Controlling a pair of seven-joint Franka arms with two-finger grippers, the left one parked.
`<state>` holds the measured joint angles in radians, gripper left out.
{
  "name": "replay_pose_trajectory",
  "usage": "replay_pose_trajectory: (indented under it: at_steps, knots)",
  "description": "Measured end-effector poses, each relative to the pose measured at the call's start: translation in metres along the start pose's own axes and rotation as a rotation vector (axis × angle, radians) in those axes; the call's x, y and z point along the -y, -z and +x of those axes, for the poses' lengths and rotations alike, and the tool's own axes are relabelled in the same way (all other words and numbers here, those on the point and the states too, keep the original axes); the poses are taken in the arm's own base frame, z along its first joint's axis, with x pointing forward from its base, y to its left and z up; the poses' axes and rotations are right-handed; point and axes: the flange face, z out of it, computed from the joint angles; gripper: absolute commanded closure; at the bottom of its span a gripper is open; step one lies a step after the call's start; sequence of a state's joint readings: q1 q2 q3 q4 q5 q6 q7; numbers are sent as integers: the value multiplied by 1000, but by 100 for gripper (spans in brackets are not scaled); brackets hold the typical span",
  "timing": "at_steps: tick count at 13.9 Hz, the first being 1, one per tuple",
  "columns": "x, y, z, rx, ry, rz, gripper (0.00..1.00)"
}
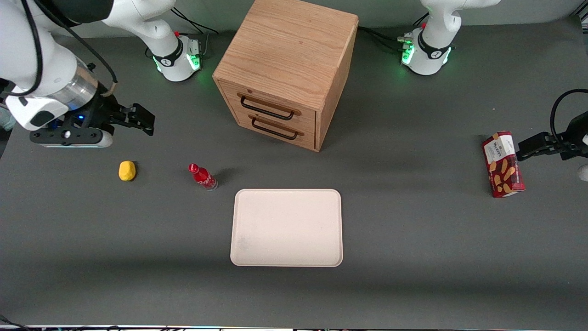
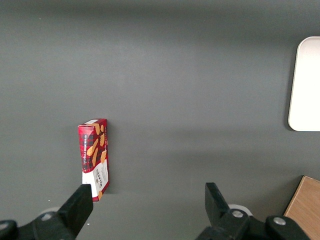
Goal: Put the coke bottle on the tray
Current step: 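Move the open right gripper over the red Coca-Cola bottle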
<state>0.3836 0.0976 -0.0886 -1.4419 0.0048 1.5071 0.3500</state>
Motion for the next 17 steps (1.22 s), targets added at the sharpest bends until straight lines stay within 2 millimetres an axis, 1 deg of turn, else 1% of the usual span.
replay_pose_trajectory:
  at_steps: [3, 7, 9, 10, 12, 14, 17]
  knots:
    - [10, -3, 3, -14, -1, 4, 0]
    - [14, -8, 9, -30, -1, 23, 0]
    - [17, -14, 15, -39, -2, 28, 0]
    - [19, -22, 19, -45, -2, 30, 0]
    - [23, -45, 29, -59, -3, 35, 0]
    - [26, -76, 36, -65, -3, 37, 0]
    - [29, -114, 39, -79, -3, 43, 0]
